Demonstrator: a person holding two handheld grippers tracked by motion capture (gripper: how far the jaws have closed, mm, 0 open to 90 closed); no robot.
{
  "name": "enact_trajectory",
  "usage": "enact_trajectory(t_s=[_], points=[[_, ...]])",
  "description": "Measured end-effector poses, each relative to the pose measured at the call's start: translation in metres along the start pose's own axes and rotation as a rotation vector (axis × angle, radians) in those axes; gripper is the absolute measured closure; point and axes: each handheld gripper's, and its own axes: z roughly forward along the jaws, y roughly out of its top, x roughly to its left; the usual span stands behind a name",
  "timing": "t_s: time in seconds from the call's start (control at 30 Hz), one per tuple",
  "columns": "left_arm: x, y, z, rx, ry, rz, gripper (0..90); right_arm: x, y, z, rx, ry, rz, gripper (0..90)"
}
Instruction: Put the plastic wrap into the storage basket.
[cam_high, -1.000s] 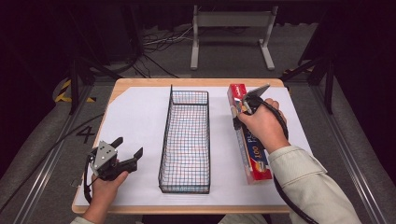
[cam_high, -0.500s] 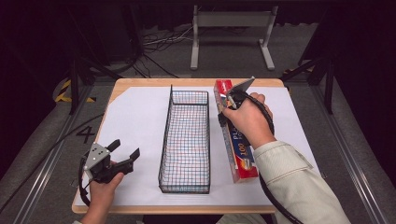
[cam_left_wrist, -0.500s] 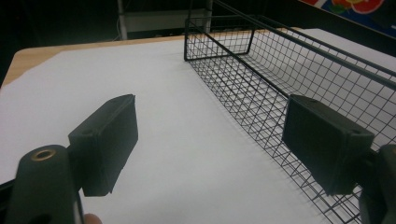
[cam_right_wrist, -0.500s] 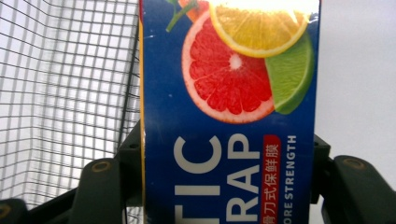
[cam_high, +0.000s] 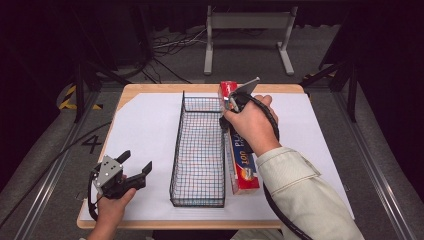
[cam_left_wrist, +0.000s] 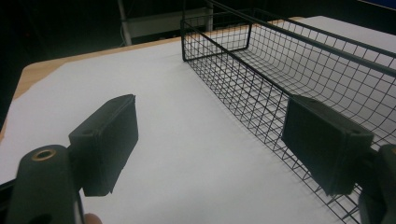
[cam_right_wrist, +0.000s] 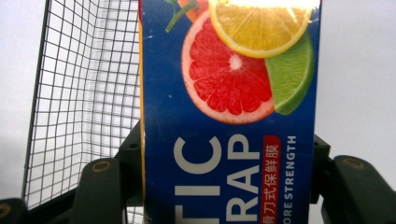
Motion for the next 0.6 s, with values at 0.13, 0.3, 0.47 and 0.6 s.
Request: enact_trajectory(t_s=[0.13, 0.3, 0.47, 0.6], points=[[-0.002, 0.000, 0.000, -0.001, 0.005, 0.012, 18.9, 0.006, 0.003, 0.003, -0.001, 0.004, 0.026, 39.6], [-0.002, 0.001, -0.002, -0.010, 0.008, 0.016, 18.9, 0.017, 0.005, 0.005, -0.008, 0.006, 0.046, 39.6], [-0.005, 0.002, -0.002, -0.021, 0.027, 0.041, 19.2, 0.028, 0.007, 0.007, -0.013, -0.002, 0.069, 39.7], [-0.013, 0.004, -0.003, -0.031, 0.044, 0.113, 19.3, 0.032, 0.008, 0.011, -0.016, -0.009, 0.095, 39.7]])
